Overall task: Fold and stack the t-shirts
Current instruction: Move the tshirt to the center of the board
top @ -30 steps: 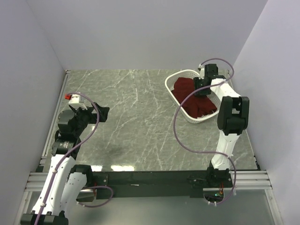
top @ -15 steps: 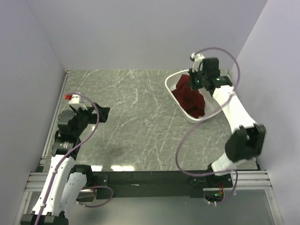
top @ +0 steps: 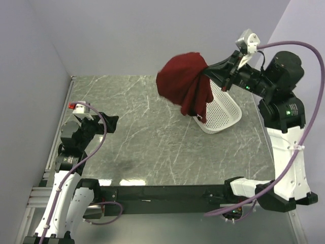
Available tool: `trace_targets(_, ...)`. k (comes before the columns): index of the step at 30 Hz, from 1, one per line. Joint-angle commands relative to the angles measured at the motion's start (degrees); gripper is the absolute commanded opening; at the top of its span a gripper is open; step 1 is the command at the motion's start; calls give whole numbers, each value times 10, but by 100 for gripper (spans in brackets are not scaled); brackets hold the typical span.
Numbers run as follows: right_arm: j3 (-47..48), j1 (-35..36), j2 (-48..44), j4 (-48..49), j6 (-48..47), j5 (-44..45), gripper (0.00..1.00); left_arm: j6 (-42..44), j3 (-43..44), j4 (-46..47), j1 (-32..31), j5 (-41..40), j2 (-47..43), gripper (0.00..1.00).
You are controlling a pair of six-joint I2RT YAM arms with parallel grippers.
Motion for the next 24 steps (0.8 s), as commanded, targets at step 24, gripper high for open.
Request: trace_targets(24, 48, 77, 37, 97, 144, -98, 0, 7, 3, 32, -1, 5, -3, 99)
